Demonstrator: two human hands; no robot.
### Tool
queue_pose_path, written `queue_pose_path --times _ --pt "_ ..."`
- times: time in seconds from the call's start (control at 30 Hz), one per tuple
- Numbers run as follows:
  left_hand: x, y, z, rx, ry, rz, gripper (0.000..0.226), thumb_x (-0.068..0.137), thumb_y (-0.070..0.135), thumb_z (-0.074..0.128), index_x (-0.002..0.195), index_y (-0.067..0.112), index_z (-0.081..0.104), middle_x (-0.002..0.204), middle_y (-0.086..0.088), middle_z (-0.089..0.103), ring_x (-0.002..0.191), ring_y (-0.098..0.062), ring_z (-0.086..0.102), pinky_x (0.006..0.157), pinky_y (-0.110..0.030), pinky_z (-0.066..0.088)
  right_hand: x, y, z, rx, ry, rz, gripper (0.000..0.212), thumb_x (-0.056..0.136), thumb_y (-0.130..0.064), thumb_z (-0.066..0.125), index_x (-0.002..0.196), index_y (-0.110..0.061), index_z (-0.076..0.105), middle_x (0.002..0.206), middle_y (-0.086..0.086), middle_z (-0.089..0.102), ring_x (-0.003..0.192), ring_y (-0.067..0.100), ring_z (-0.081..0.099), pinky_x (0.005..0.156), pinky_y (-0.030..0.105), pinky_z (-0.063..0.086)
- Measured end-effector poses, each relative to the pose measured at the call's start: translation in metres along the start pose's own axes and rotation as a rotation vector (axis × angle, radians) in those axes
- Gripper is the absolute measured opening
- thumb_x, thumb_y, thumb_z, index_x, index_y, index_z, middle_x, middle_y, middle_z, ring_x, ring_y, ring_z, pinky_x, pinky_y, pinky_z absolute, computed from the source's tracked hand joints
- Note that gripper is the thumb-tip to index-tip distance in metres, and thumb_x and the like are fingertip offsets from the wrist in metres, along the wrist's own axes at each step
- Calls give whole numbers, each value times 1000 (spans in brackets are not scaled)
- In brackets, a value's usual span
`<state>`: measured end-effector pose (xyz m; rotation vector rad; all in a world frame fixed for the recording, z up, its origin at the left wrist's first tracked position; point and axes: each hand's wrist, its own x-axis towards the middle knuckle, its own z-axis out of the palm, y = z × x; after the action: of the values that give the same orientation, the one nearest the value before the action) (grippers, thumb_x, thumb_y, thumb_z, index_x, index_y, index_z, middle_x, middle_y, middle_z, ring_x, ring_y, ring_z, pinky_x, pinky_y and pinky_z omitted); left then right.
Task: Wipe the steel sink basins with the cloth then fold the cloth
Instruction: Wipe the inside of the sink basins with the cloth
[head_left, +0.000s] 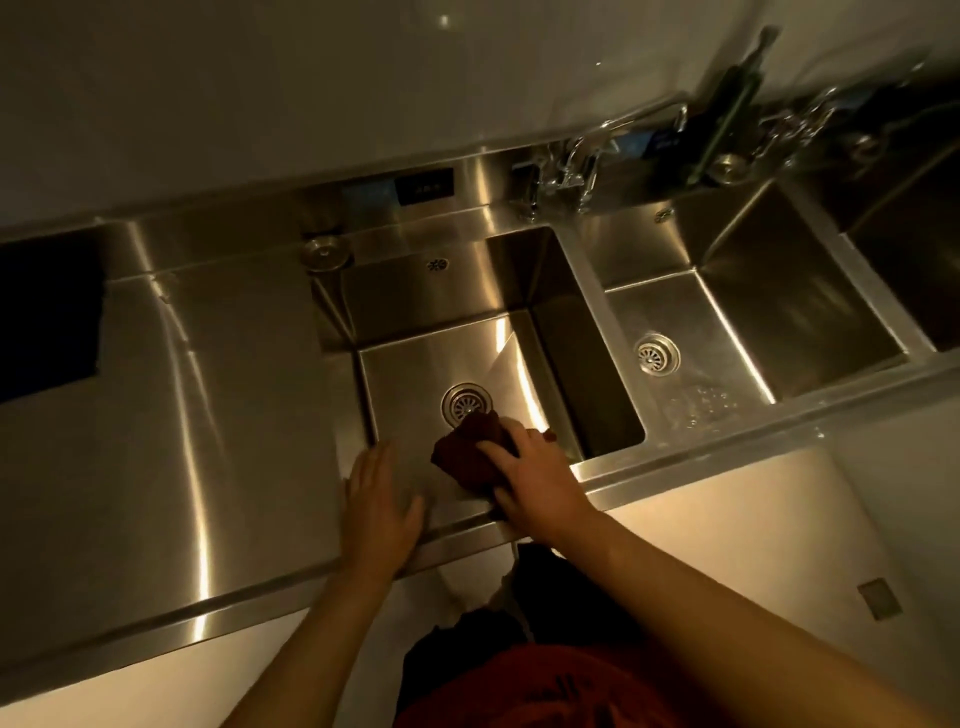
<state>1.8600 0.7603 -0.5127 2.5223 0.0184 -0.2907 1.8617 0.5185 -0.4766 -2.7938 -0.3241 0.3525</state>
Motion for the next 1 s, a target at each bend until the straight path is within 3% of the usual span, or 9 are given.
queue_pose_path --times 0.1,0.2,0.33,0.4,0.63,0.77,0.93,1.0 --pt "-31 5 22 -4 -63 66 65 92 39 50 154 20 40 156 -6 46 145 -31 41 117 -59 35 -32 -6 17 -24 -49 9 66 85 -43 60 147 -31 43 156 6 33 137 32 37 109 56 38" --pt "-56 0 33 134 -98 120 62 99 45 30 154 20 43 155 -3 50 144 -26 43 123 -54 26 -49 -14 37 1 -31 40 67 87 -50 50 150 -28 39 161 5 30 149 31 26 115 58 30" --pt "-65 -13 30 150 -106 119 69 99 50 25 155 15 43 156 -8 48 147 -30 39 123 -53 29 -45 -23 40 48 -54 11 69 93 -58 46 155 -32 30 167 4 19 155 33 10 122 62 7" --pt "-65 -16 27 152 -106 103 71 98 52 24 155 14 42 156 -10 48 147 -32 39 121 -54 33 -43 -25 42 39 -74 -5 69 97 -58 45 159 -37 21 168 3 14 155 34 7 121 61 3" --pt "-80 2 27 235 -76 -2 70 95 53 22 156 24 45 160 -10 44 150 -37 32 119 -57 27 -42 -15 48 -7 -63 -47 63 98 -45 55 156 -34 31 163 5 27 151 33 22 121 62 19" --pt "-84 23 33 269 -138 -60 68 97 57 27 160 32 33 168 -4 31 157 -35 17 122 -60 20 -44 3 43 2 -94 -79 63 97 -40 58 155 -34 32 163 4 27 150 33 25 121 60 22" --pt "-79 58 53 251 -175 -99 60 102 54 38 160 39 29 171 -1 21 158 -35 9 121 -67 9 -55 51 32 -4 -75 -108 63 96 -39 60 153 -36 35 163 1 28 150 30 27 120 57 25" --pt "-77 80 64 252 -185 -119 62 100 55 42 159 39 30 170 -1 23 157 -36 10 122 -69 11 -64 80 24 -18 -49 -122 63 94 -38 62 152 -35 38 163 1 29 148 30 29 118 57 28"
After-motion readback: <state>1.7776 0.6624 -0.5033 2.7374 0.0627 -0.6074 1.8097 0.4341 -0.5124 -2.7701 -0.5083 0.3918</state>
